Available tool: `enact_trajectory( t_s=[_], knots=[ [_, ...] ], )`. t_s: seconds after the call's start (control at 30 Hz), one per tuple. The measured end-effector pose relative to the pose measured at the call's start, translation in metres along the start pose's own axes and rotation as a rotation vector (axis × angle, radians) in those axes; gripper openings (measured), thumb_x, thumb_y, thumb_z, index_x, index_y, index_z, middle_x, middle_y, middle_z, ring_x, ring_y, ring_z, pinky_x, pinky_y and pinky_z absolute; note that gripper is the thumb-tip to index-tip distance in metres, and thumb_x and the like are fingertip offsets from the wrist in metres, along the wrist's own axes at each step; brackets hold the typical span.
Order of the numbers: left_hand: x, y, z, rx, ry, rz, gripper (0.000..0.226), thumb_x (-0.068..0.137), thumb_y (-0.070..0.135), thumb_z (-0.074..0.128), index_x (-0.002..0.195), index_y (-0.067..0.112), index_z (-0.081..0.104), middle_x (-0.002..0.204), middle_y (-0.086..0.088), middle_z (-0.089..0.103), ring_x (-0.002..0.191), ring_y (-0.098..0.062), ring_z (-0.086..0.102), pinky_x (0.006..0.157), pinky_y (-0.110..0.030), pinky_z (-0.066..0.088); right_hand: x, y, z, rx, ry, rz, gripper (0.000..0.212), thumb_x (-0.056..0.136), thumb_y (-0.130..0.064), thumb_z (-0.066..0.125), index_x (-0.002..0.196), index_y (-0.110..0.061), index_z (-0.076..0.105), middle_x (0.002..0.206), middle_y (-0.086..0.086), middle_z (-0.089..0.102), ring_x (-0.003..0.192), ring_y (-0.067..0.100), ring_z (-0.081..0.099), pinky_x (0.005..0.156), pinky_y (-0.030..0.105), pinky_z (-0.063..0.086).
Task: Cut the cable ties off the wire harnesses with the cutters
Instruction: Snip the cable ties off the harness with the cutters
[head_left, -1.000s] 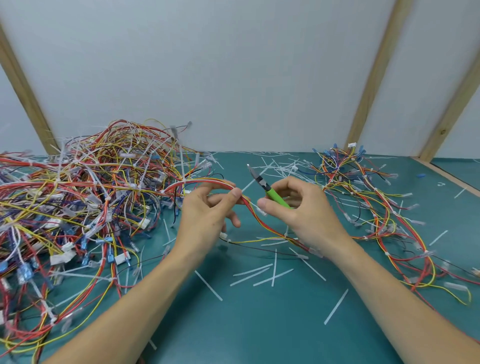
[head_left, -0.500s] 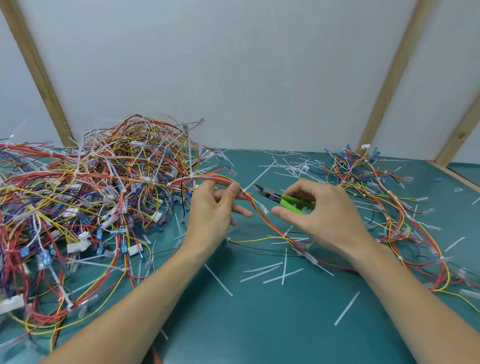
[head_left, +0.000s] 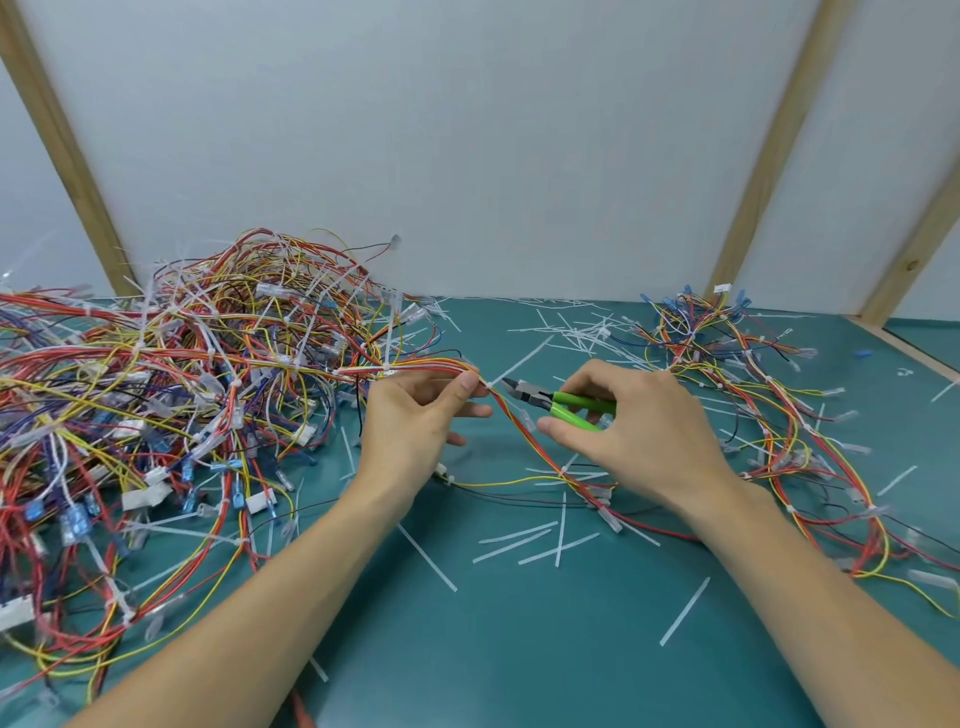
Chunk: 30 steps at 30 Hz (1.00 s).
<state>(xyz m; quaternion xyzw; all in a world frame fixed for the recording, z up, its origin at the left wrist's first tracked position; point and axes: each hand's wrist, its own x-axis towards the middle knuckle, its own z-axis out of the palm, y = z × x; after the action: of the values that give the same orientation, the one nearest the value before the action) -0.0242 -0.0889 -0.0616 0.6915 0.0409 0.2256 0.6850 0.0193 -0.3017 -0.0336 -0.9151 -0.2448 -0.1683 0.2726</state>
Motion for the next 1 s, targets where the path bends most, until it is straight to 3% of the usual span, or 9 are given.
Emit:
enact_trajectory(
  t_s=[0.6,1.0],
  knots=[
    [0.0022,0.0022,0.0012,-0.073,0.025,-0.028,0.008,0.094,0.018,0.071,0.092,0.01,0.071,0.083,-0.005,0.079,0.077,-0.022,0.077,0.051,-0.023,0.055,-0.0021,-0.0032,0.0015,0.029,-0.004,-0.019,0.034,0.077,-0.066,0.076,0.087,-0.034,0.07,0.079,-0.018,0.073,0.082,0.007,0.069,0.076,0.037,0.058],
    [0.0011,0.0041,0.0035,0.055,0.025,0.016,0.008,0.094,0.015,0.069,0.087,0.012,0.07,0.08,0.0,0.078,0.072,-0.018,0.077,0.052,-0.026,0.054,0.0005,0.0008,0.0013,0.119,-0.013,0.012,0.041,0.072,-0.074,0.073,0.085,-0.035,0.071,0.08,-0.021,0.072,0.083,0.003,0.069,0.079,0.039,0.057]
  ],
)
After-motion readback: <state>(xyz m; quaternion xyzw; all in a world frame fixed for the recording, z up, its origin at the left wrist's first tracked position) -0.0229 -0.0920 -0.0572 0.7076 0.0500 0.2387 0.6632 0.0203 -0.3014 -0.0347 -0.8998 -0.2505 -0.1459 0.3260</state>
